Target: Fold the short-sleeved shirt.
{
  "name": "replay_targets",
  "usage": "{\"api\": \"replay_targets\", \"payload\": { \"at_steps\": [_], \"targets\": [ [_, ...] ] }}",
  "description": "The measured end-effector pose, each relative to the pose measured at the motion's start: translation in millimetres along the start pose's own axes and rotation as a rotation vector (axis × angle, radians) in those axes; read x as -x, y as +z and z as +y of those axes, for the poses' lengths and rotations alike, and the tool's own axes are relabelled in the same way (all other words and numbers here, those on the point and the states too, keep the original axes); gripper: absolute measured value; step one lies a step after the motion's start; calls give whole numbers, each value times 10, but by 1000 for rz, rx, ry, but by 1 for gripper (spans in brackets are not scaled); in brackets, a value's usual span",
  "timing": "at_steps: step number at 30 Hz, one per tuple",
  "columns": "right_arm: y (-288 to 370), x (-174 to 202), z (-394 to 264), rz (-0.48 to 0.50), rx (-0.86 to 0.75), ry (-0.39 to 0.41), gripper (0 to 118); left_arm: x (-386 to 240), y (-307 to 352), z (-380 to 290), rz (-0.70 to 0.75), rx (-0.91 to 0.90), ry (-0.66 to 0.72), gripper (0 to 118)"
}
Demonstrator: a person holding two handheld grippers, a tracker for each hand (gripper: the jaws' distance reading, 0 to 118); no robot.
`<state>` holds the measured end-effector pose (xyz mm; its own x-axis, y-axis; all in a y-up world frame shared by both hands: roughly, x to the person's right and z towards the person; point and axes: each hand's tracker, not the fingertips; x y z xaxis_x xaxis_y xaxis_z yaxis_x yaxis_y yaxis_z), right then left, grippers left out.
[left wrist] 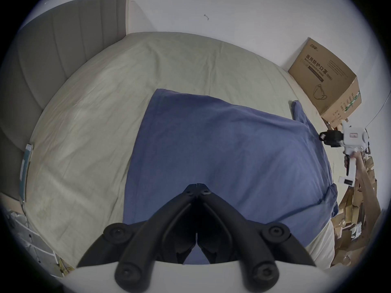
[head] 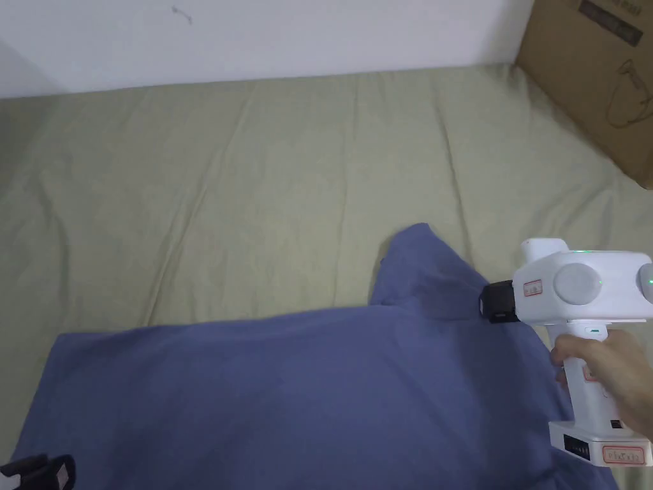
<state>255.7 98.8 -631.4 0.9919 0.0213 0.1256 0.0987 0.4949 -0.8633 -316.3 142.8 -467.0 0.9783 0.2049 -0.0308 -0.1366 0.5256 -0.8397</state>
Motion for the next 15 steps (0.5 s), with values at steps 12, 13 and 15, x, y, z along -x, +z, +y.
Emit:
{"api": "replay_targets", "payload": {
  "at_steps": [12,13,15],
  "targets": [
    [-15,214,2,78,65,50,3,313,-674,889,13,-66,53,90],
    [-13,246,-10,65,64,60,3,319,-770,1009,55,-60,43,90],
    [-52,188,52,74,71,34,3,344,-994,1197,99,-70,24,90]
  ]
}}
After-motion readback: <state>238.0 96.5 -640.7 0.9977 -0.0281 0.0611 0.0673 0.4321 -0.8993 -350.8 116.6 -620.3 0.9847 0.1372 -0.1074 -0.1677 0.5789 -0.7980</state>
